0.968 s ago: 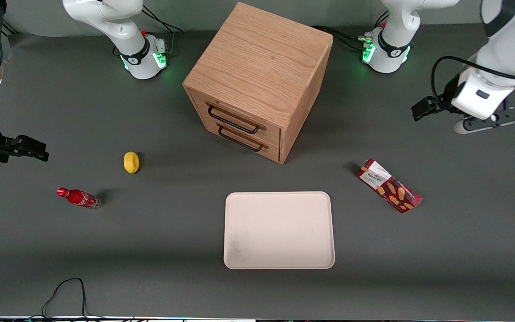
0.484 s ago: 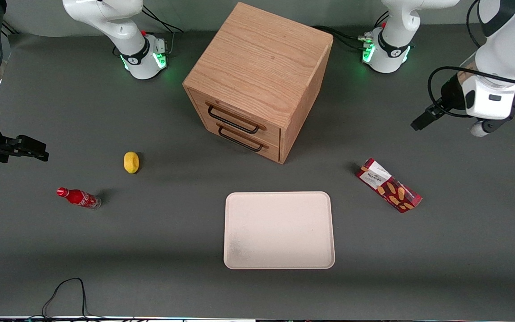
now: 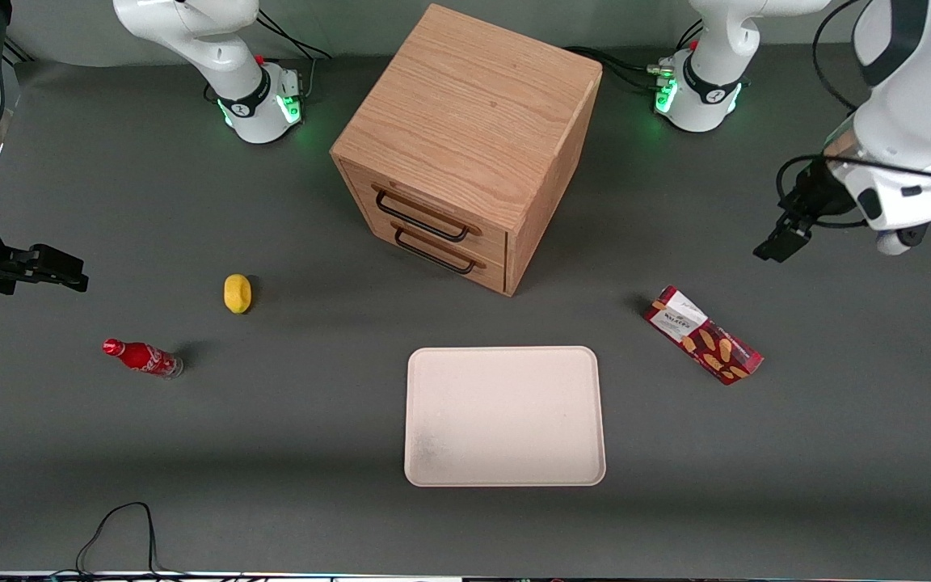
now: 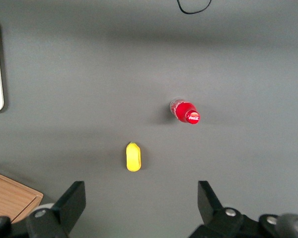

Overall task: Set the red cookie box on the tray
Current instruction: 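Move the left gripper toward the red plaid shortbread box, then lower the left gripper and close it on the box's end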

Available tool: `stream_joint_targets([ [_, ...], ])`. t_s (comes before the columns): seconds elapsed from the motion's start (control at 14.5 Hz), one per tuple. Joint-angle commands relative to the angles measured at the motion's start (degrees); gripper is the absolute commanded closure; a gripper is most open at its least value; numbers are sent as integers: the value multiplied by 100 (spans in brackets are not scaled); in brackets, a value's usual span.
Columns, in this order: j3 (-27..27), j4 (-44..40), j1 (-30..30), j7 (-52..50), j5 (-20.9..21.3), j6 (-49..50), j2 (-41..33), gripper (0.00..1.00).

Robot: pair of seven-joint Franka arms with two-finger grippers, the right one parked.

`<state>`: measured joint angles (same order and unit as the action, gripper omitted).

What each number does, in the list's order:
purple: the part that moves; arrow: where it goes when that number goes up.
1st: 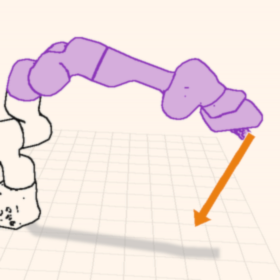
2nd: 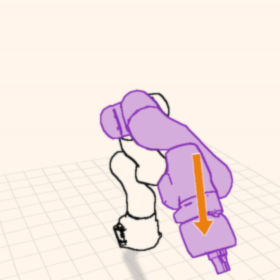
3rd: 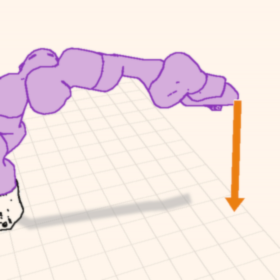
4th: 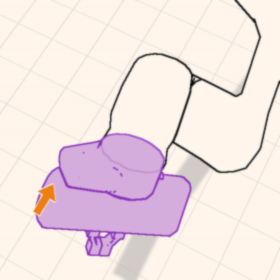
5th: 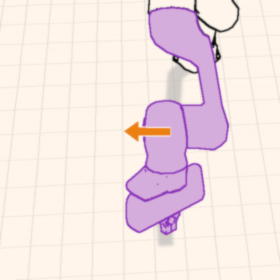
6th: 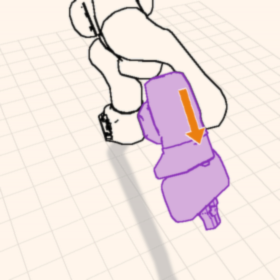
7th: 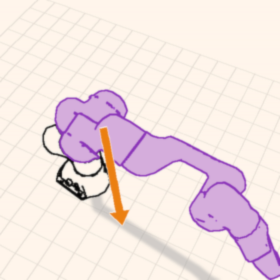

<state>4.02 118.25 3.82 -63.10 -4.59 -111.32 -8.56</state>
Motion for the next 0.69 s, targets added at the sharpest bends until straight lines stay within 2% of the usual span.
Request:
stream_joint_targets([
  [0.0,20,505,-13,-176,64,-845,256,0],
  [0.62,2,981,-31,-176,257,-3254,1777,0],
])
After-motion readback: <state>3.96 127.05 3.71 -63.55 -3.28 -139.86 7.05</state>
